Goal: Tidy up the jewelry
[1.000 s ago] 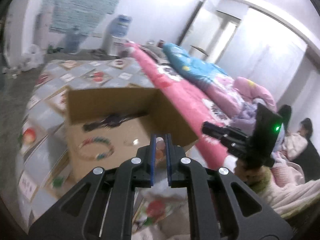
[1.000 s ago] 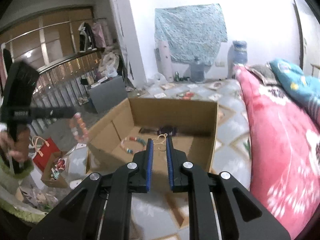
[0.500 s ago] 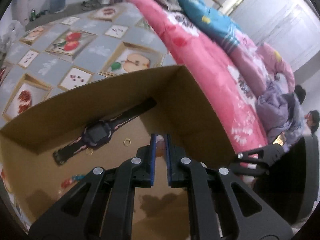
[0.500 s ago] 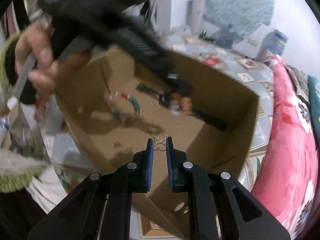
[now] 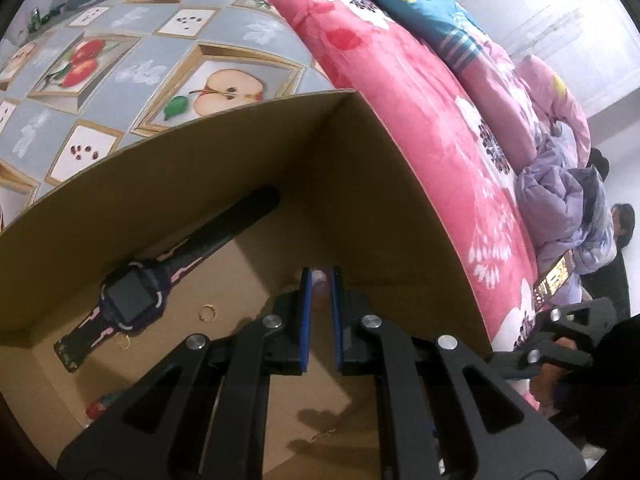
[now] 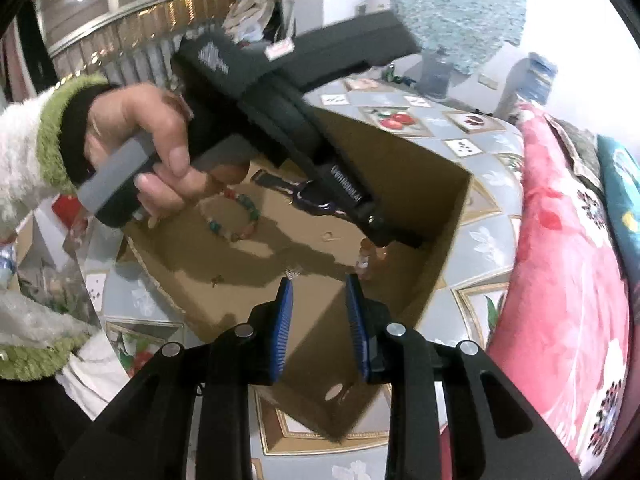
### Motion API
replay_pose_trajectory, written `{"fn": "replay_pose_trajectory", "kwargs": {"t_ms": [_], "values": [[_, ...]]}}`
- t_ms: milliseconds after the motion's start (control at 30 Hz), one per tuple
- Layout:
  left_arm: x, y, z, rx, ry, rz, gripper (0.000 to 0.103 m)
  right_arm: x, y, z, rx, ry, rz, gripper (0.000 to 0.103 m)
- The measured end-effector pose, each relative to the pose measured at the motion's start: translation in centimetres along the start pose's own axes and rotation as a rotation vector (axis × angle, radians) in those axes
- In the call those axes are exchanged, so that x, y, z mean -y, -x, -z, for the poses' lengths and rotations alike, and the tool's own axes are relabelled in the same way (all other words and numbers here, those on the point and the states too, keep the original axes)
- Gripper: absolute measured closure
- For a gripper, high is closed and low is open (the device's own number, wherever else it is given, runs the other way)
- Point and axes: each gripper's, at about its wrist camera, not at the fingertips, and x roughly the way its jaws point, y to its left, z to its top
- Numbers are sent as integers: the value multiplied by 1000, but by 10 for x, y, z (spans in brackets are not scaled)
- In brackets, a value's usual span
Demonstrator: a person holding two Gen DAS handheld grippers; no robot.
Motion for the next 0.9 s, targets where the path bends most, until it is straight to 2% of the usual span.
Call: {"fn": "replay_pose_trajectory", "kwargs": {"t_ms": [100,167,233,467,500,567,667,800,900], "values": [[0,-14,2,-47,3,-14,93,4,1,-1,13,-21,1,75],[-4,-22,5,-94,24,-30,78,6,3,-1,21,-35,5,75],[-8,-21,8,-106,44,-29,69,10,4,0,27,-49,1,75],[-5,31,28,-4,52,-7,58,21,15,6,69,-134,2,75],[-4,43,33,23,47,-15,58,23,18,7,80,-159,5,75],[0,73,49,104,35,-36,50,30,23,10,99,-215,17,62],[3,123,83,253,32,-65,36,44,25,16,110,-320,11,58],[-7,180,142,464,85,-201,21,60,14,27,73,-461,-40,57],[-33,201,181,541,198,-297,18,67,-2,37,30,-544,-90,56]]}}
